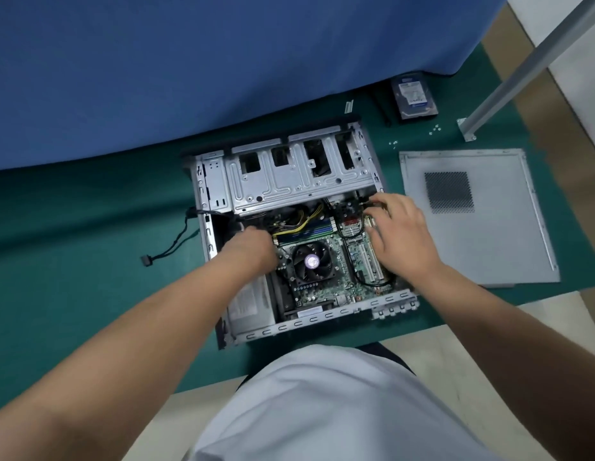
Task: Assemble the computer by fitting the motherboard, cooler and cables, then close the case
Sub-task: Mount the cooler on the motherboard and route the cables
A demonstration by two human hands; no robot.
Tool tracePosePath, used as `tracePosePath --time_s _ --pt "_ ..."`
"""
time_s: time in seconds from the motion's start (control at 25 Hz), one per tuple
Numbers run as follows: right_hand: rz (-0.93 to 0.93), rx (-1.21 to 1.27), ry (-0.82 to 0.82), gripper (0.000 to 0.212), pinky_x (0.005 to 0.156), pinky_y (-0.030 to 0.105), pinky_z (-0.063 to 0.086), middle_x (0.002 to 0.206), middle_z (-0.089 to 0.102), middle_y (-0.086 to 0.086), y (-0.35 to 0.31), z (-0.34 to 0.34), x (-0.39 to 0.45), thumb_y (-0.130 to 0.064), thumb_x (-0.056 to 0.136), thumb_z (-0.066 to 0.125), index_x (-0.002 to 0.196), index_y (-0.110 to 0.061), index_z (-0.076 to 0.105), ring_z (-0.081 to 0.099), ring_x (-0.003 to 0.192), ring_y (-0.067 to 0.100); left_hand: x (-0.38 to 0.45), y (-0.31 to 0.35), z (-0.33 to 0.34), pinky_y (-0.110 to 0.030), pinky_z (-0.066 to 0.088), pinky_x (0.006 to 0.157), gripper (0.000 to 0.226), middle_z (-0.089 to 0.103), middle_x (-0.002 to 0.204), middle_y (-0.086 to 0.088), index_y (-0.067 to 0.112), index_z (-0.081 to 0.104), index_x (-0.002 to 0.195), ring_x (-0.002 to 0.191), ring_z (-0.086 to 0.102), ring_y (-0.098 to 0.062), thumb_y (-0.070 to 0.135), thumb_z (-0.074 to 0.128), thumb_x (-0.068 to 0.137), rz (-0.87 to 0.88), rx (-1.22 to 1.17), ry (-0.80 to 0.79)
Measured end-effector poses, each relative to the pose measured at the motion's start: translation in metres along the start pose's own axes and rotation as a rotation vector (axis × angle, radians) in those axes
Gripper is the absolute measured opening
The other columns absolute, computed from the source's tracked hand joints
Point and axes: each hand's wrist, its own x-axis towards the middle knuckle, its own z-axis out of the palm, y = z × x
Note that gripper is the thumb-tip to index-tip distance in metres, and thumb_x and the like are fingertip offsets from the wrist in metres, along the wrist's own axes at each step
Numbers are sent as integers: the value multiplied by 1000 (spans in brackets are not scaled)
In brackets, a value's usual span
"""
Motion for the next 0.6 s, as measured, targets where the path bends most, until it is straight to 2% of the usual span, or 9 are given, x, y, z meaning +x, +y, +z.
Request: tracePosePath --time_s 0.12,0.2,0.28,0.36,0.4,0.48,0.6 --pt "-23 -94 -3 33 109 53 39 141 47 7 -2 7 -1 -18 90 63 122 -13 65 38 134 30 2 5 -3 -31 51 60 15 59 82 -6 9 59 77 67 60 -22 10 56 91 -10 9 -16" --pt "-27 -131 -21 35 106 53 41 138 49 7 -1 2 9 -22 90 62 123 -15 65 39 130 31 -3 10 -5 -32 48 63 9 58 80 -4 9 60 82 66 56 -21 6 56 90 -23 80 24" --pt "-15 -150 -52 36 105 54 41 139 48 6 -1 0 17 -27 91 61 124 -16 64 39 129 31 -9 14 -4 -39 47 74 13 58 93 -4 11 64 97 79 57 -25 4 58 87 8 191 65" --pt "1 -165 -71 34 106 55 38 143 47 5 -2 3 18 -27 91 61 122 -15 64 35 132 33 -12 13 0 -45 48 86 21 57 110 -5 16 67 109 103 56 -29 9 61 90 183 288 144" --pt "5 -173 -71 33 107 54 36 143 47 4 -3 5 17 -27 91 60 121 -15 65 34 133 33 -13 10 1 -44 48 89 19 58 112 -3 19 67 109 107 56 -27 15 62 92 316 303 185" --pt "14 -169 -61 31 108 53 36 143 48 3 -4 6 18 -26 91 60 120 -15 66 34 133 32 -19 0 1 -39 53 85 9 64 103 4 24 66 101 98 61 -20 29 63 94 552 231 173" --pt "31 -154 -53 29 106 53 37 141 50 2 -4 6 20 -24 91 60 117 -15 68 34 132 32 -32 -9 3 -32 52 69 16 65 80 12 26 64 96 76 61 -13 42 67 95 628 106 9"
